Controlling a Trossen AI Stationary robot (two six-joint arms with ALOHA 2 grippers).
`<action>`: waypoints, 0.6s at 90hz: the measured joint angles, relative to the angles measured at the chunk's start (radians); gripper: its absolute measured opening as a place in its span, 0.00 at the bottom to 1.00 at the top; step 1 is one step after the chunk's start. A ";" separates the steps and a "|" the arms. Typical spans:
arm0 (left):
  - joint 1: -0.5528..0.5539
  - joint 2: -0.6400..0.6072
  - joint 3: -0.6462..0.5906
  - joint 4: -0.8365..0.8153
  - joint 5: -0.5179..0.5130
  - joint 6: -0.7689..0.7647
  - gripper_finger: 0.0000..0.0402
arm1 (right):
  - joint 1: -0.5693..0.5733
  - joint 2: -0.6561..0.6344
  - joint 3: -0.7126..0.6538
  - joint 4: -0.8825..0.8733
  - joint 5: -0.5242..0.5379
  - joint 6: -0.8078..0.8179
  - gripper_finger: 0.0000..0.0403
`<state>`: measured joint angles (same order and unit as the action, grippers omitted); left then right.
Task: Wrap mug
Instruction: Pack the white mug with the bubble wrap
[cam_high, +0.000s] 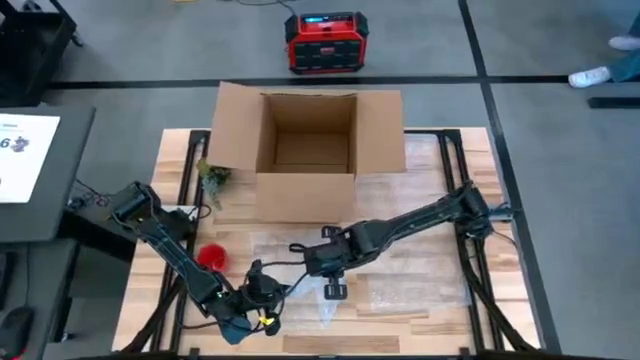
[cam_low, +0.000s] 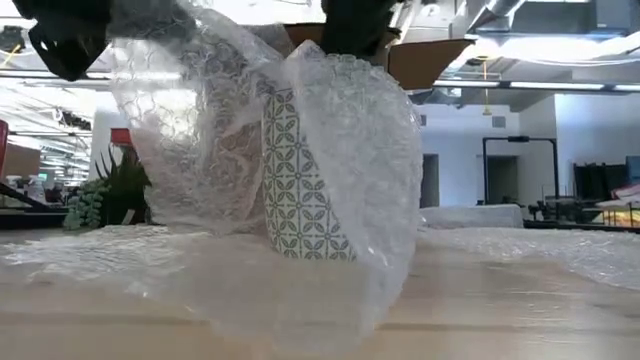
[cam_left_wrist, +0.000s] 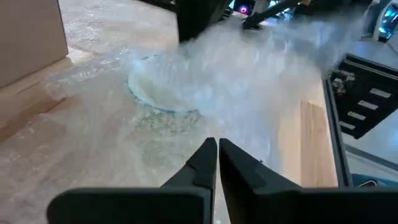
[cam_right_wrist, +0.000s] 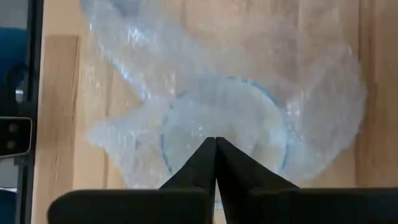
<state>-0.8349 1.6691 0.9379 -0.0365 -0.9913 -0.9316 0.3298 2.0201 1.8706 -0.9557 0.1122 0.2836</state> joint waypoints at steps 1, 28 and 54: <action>0.000 0.000 0.000 0.000 0.000 0.000 0.00 | 0.002 -0.004 0.000 -0.001 0.012 0.004 0.00; 0.000 0.000 0.000 0.000 0.000 -0.008 0.00 | 0.000 0.036 -0.031 -0.022 0.124 0.059 0.00; 0.000 0.001 0.000 -0.005 0.001 -0.013 0.00 | -0.021 0.200 -0.057 0.016 0.100 0.078 0.00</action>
<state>-0.8349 1.6699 0.9379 -0.0415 -0.9906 -0.9448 0.3085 2.2205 1.8136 -0.9402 0.2122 0.3613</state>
